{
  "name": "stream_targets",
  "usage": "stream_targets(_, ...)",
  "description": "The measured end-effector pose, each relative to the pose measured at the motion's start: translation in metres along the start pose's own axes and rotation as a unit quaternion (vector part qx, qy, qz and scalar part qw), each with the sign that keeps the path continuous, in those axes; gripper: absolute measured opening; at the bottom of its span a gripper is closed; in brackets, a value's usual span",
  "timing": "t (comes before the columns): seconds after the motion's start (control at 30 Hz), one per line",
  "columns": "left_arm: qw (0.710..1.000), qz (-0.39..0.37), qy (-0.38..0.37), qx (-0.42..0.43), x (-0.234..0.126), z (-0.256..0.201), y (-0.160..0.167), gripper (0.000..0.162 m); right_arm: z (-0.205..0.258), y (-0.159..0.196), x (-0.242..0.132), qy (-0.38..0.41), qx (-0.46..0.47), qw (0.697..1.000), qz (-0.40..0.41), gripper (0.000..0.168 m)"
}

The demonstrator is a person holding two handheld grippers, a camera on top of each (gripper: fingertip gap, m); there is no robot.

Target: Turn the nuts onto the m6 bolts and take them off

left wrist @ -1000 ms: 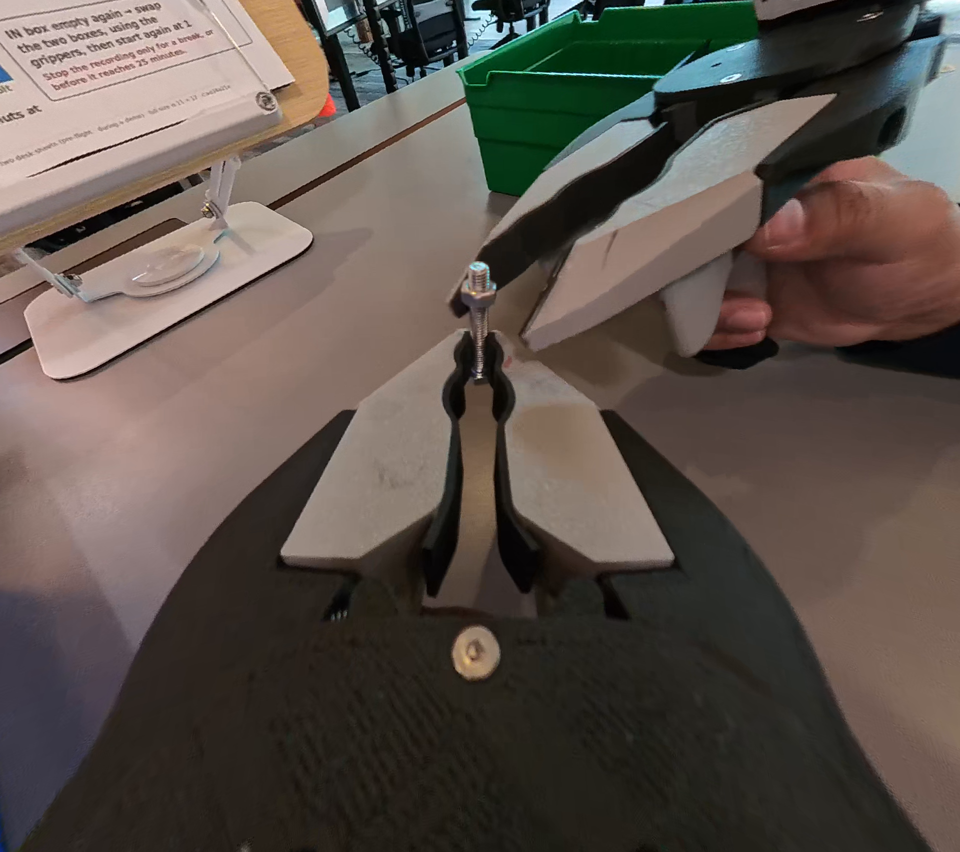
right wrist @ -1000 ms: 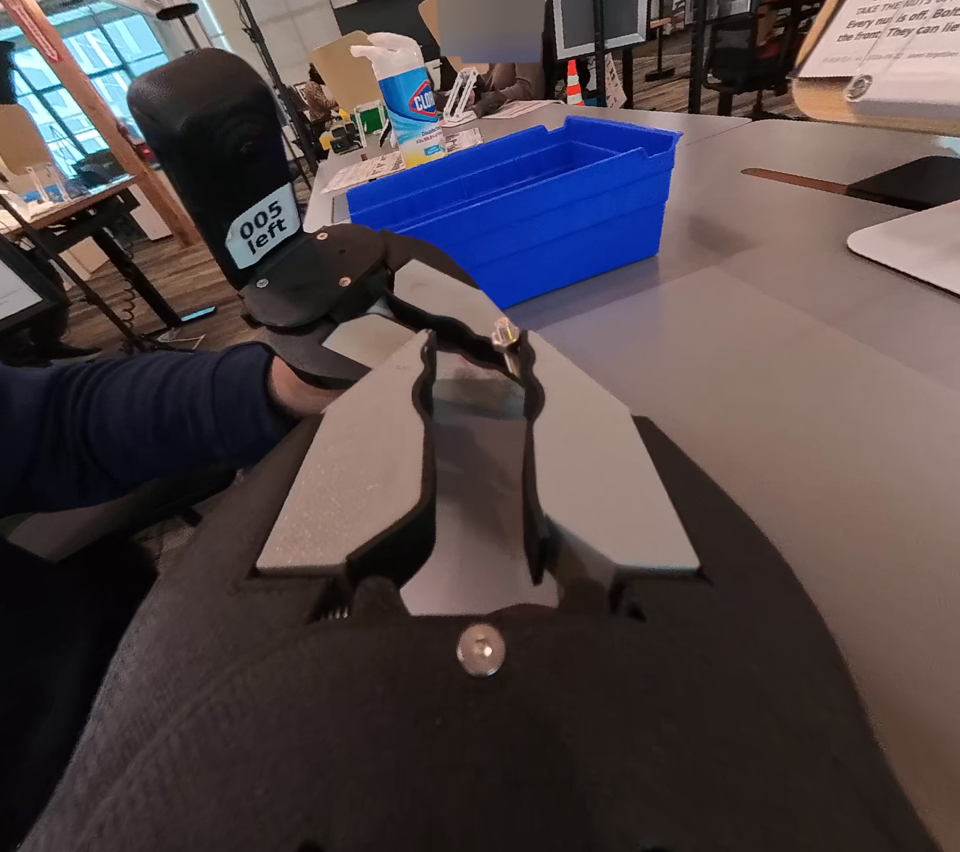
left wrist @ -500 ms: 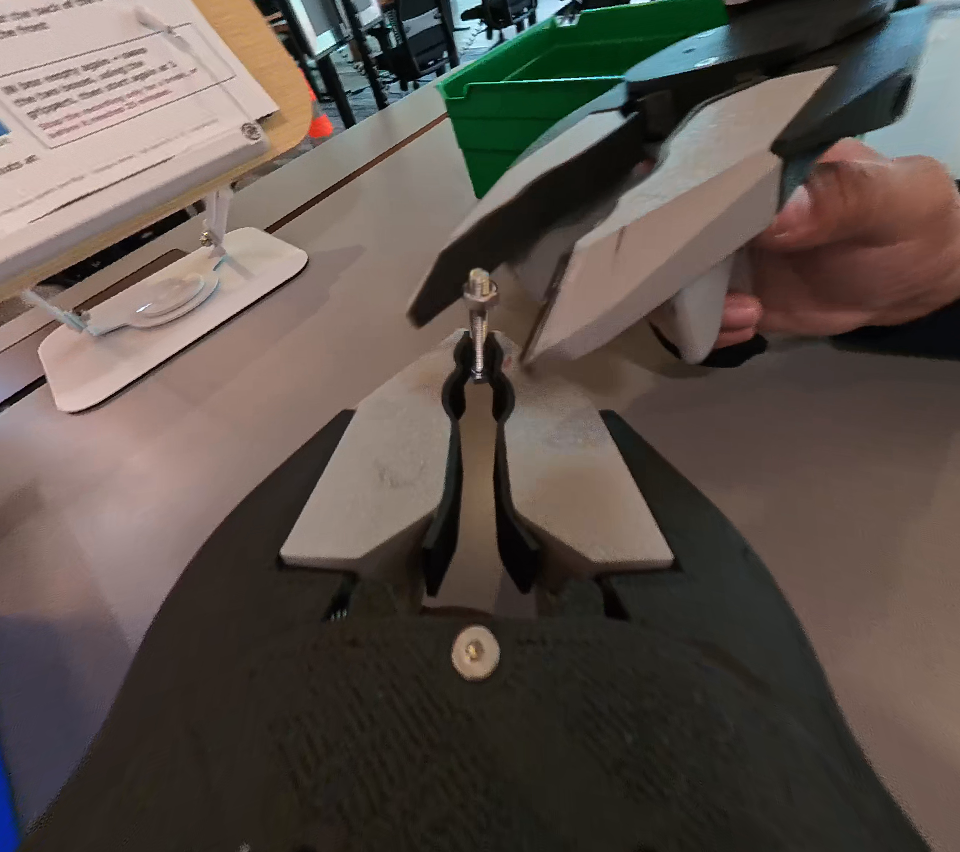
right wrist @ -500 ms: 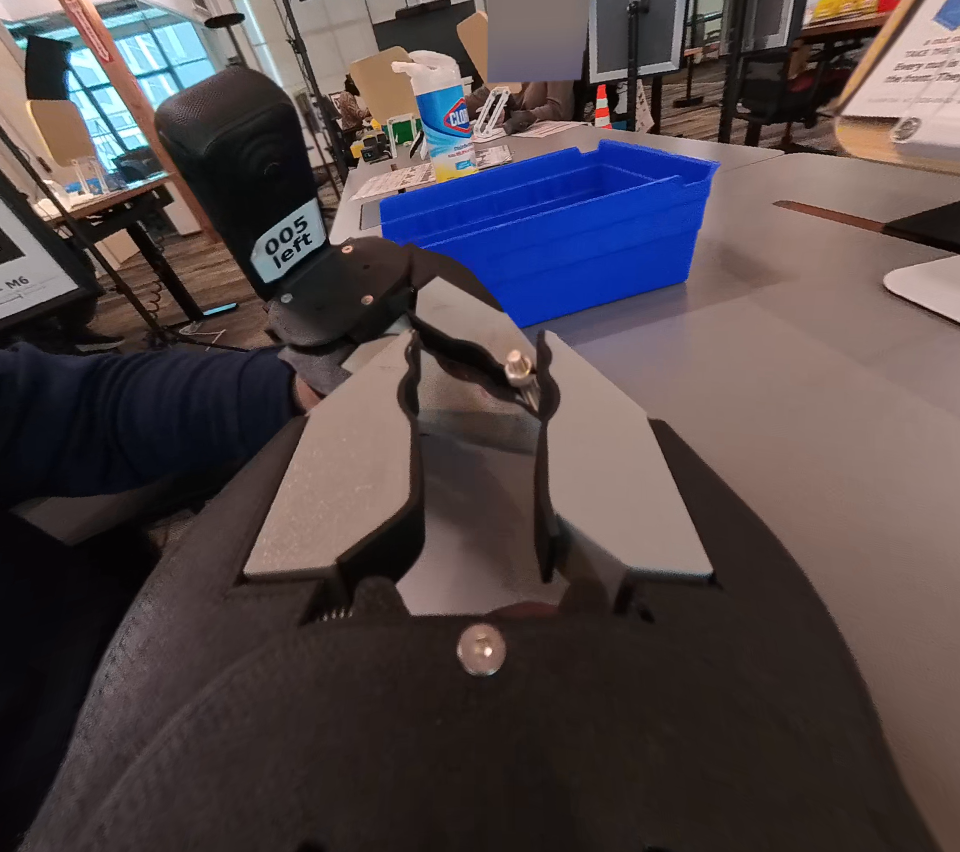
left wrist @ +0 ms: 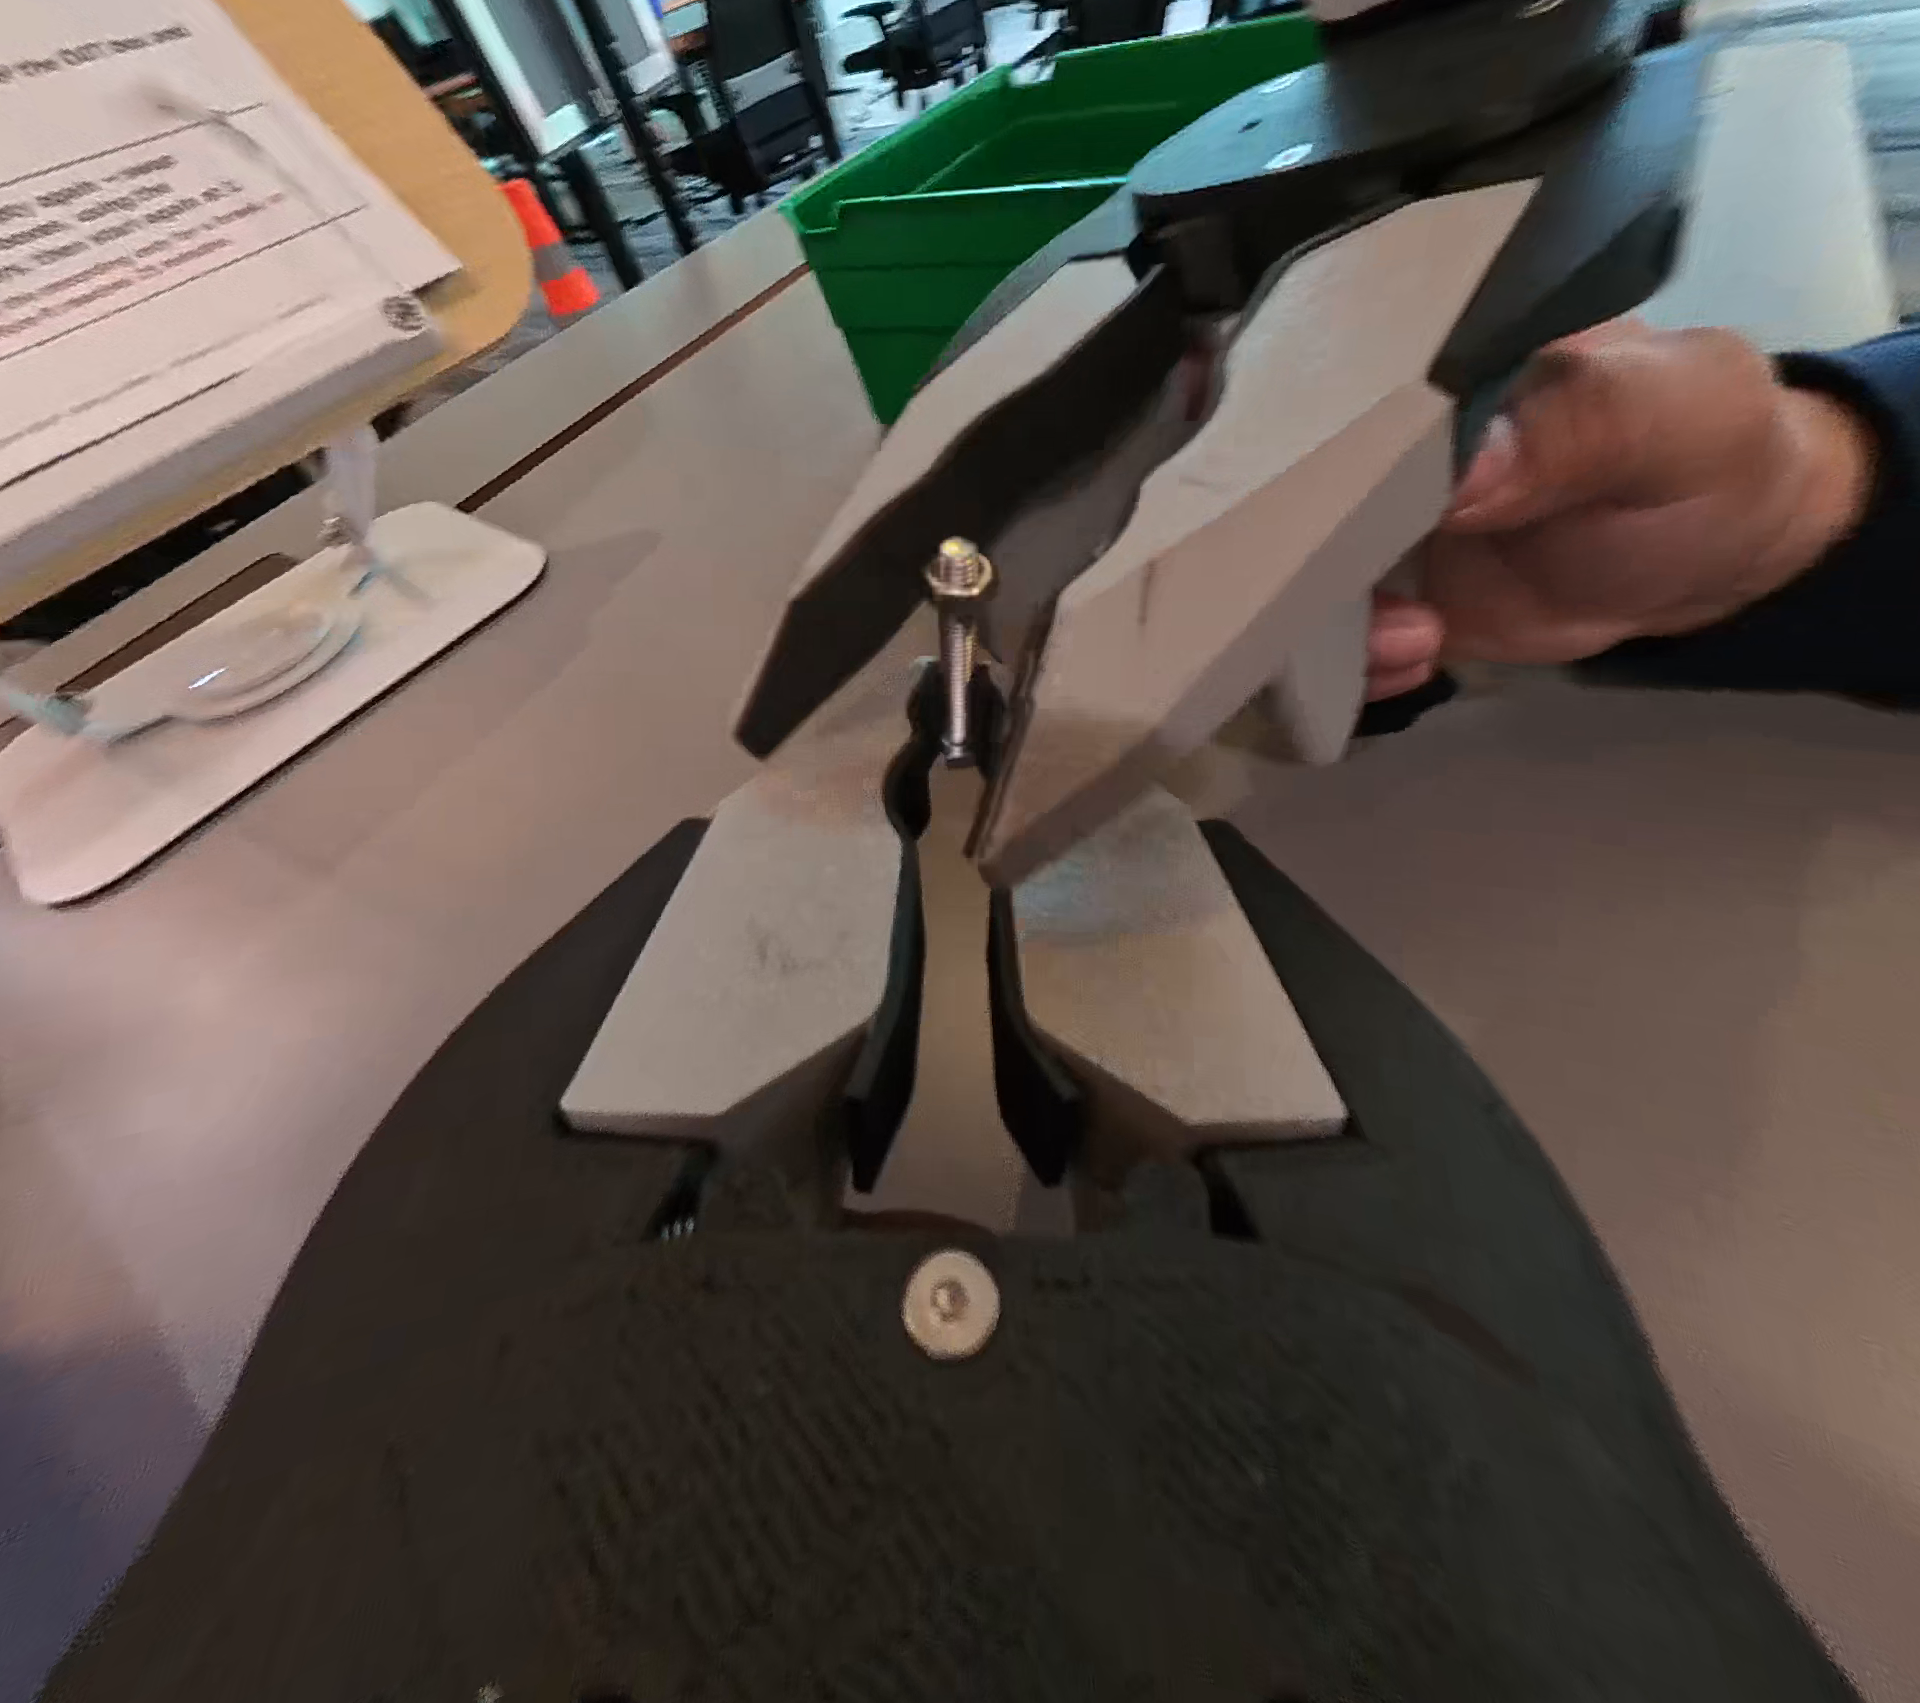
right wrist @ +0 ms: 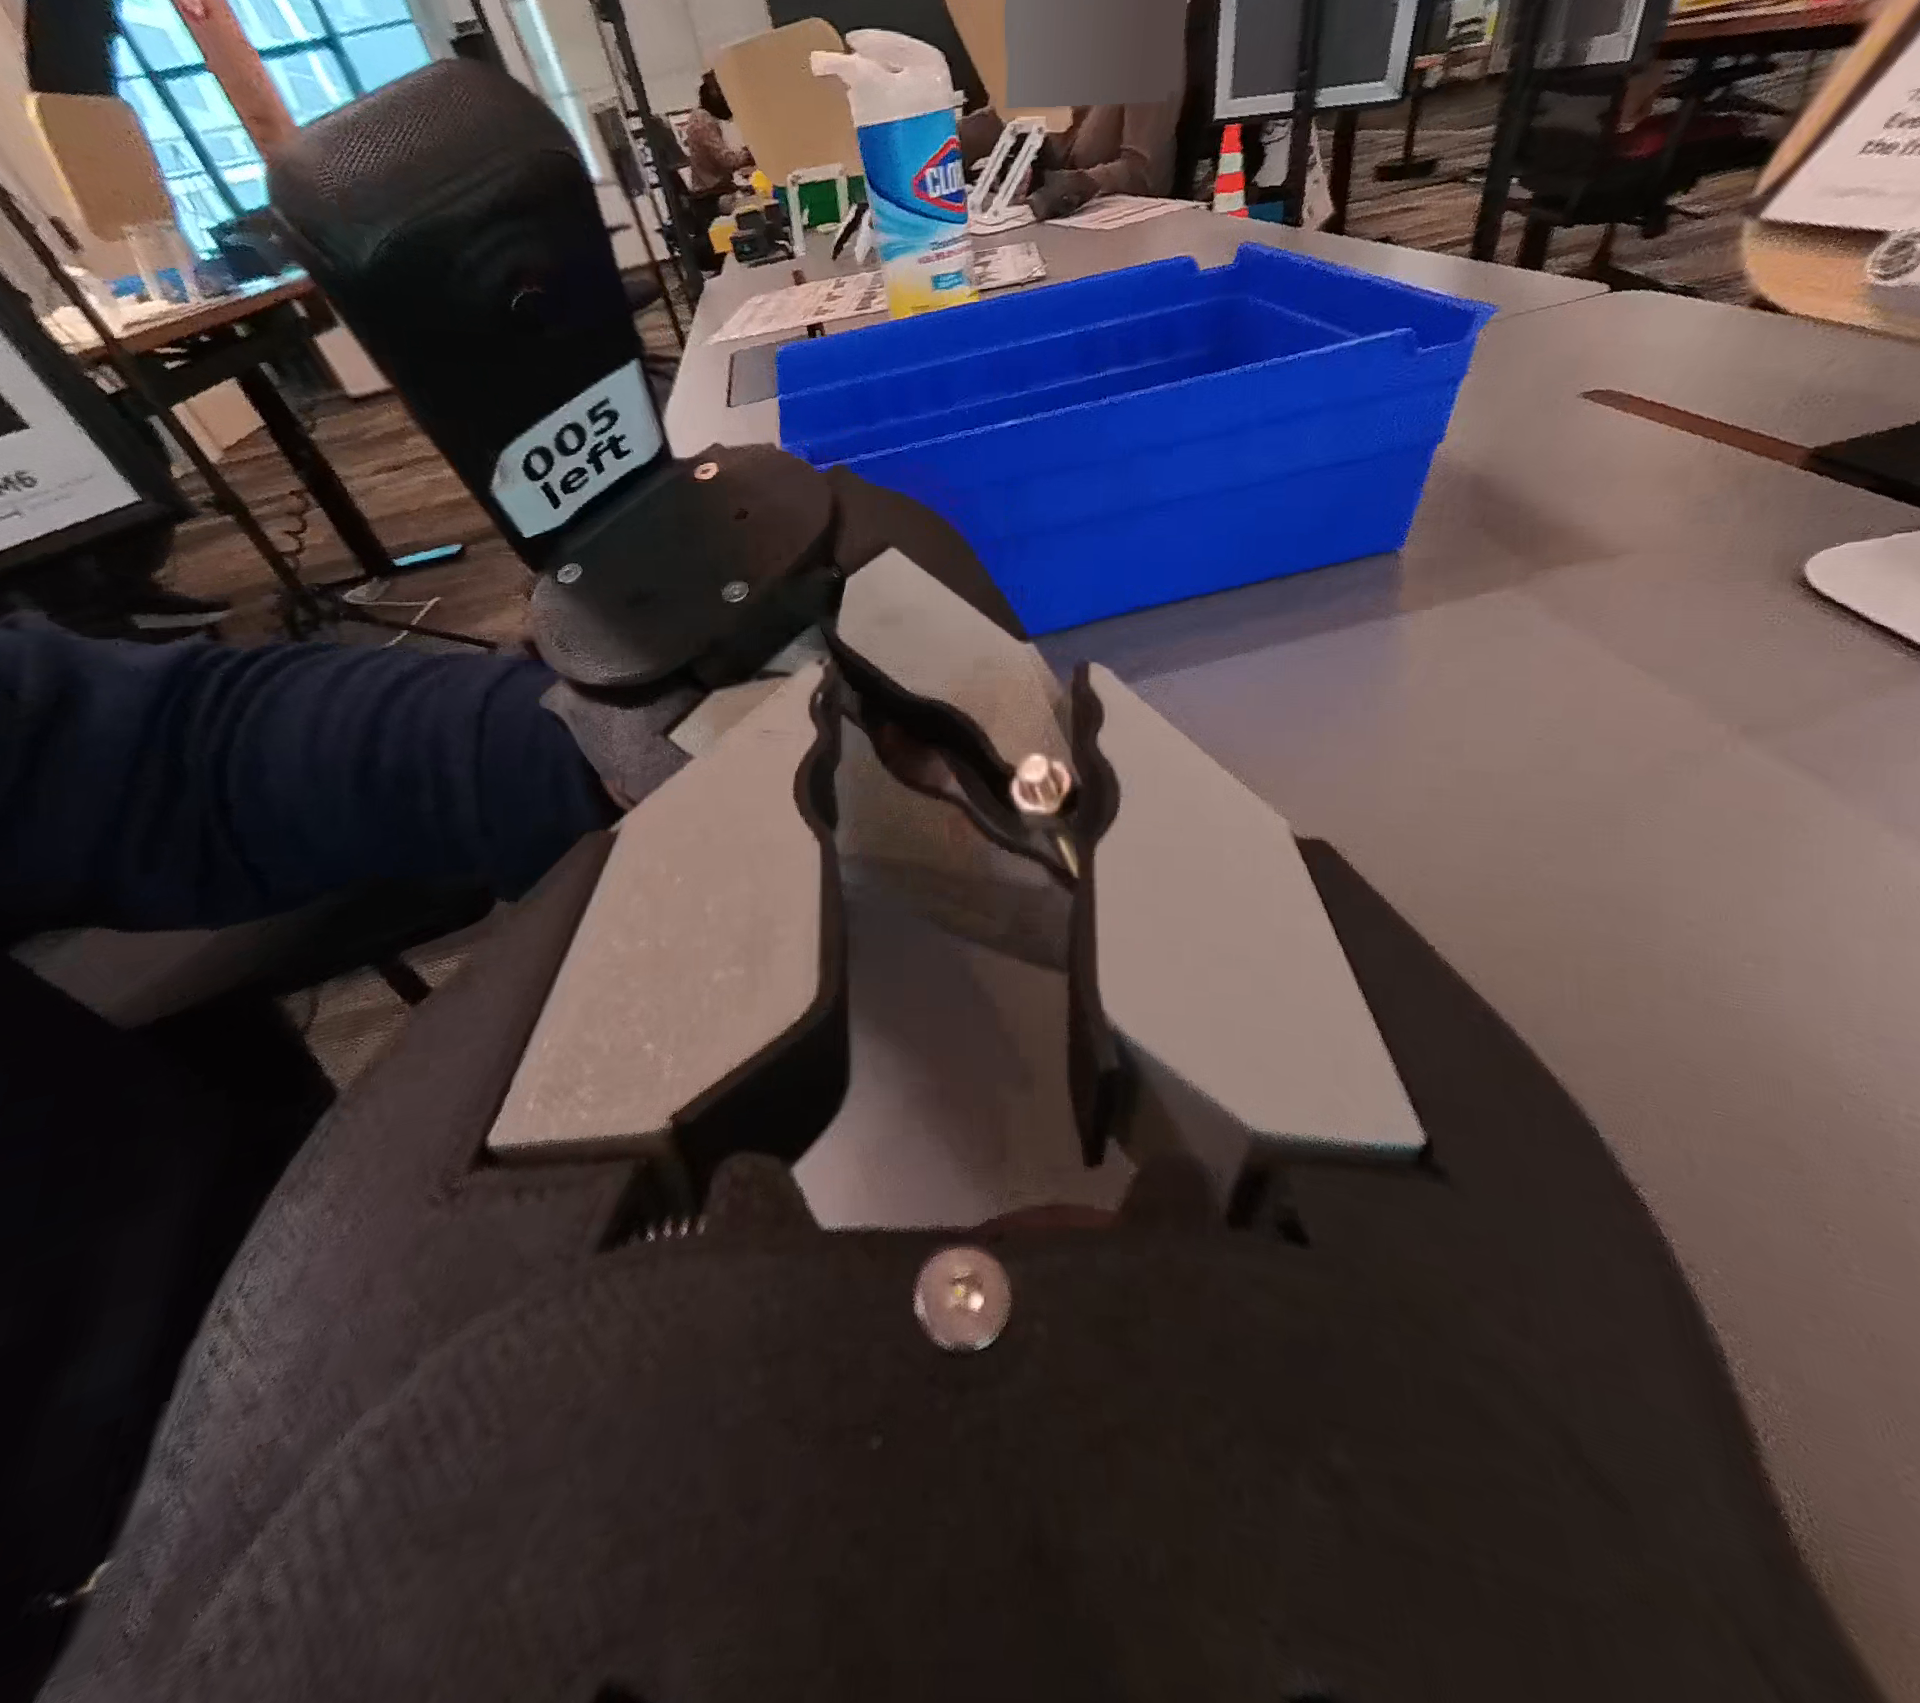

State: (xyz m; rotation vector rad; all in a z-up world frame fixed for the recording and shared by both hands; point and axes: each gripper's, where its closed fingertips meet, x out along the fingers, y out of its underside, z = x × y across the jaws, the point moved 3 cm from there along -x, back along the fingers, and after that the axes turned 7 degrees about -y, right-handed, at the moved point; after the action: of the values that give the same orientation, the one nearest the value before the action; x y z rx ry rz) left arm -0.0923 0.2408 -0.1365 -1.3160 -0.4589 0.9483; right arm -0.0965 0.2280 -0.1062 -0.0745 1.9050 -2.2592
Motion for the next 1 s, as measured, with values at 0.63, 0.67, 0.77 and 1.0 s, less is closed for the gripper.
stream_targets(0.63, 0.999, 0.031, -0.02, 0.001, 0.004, 0.008, 0.01, 0.002, -0.009, -0.005, -0.01, 0.026, -0.005, 1.0, -0.006, 0.035)
stream_targets(0.67, 0.999, 0.029, -0.03, -0.011, 0.002, 0.014, 0.01, 0.002, -0.011, -0.009, -0.015, 0.03, -0.001, 0.999, -0.018, 0.035)
stream_targets(0.77, 0.997, 0.026, -0.06, -0.044, -0.002, 0.031, 0.01, 0.002, -0.02, -0.015, -0.03, 0.06, 0.002, 0.998, -0.038, 0.035)
stream_targets(1.0, 0.996, 0.024, -0.068, -0.046, -0.002, 0.033, 0.01, 0.002, -0.019, -0.004, -0.019, 0.063, -0.006, 0.998, -0.002, 0.036)
